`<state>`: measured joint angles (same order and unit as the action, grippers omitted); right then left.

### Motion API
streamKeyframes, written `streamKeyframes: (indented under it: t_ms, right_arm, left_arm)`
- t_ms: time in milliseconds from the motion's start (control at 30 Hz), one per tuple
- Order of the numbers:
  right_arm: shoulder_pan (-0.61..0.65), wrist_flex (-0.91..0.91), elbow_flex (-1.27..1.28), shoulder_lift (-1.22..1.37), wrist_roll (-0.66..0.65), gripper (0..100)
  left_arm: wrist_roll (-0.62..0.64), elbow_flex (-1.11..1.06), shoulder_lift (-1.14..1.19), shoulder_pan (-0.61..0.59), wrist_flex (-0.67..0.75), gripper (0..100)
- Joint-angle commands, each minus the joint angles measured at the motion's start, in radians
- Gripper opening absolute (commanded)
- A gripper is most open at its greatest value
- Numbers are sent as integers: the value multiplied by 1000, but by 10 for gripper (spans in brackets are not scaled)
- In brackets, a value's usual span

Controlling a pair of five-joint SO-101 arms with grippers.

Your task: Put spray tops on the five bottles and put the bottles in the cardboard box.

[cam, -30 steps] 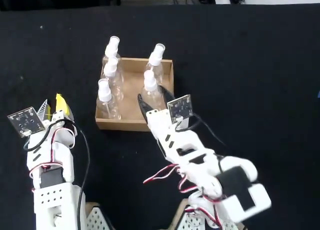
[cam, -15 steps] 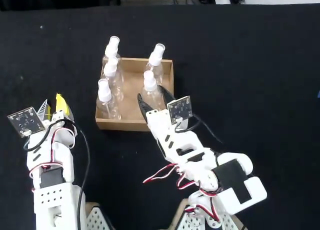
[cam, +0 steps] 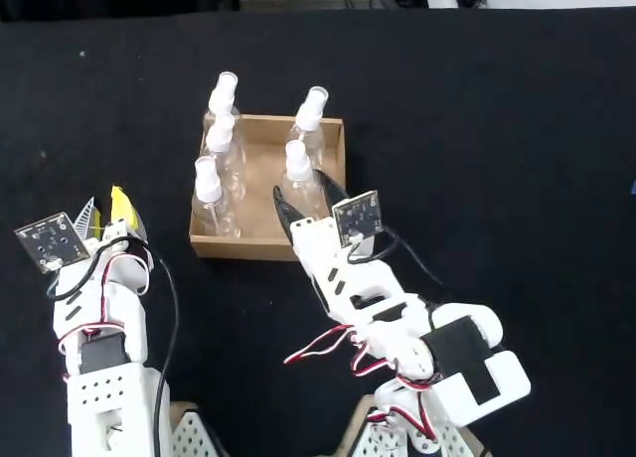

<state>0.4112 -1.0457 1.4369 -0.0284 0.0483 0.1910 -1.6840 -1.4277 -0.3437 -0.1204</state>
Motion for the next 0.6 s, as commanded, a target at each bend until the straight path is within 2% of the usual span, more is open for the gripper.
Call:
streamKeyframes:
  t_ms: [0,267,433,567]
  right_arm:
    - [-17,-29,-44,1,-11,13]
    - [18,-29,-42,-1,-12,21]
    - [23,-29,-24,-2,-12,126]
    - [23,-29,-18,-4,-12,142]
  left_arm:
    - [-2,-24,-8,-5,-2,105]
    - [-2,-24,-8,-5,-2,105]
    - [-2,-24,-8,-5,-2,105]
    - [-2,-24,-8,-5,-2,105]
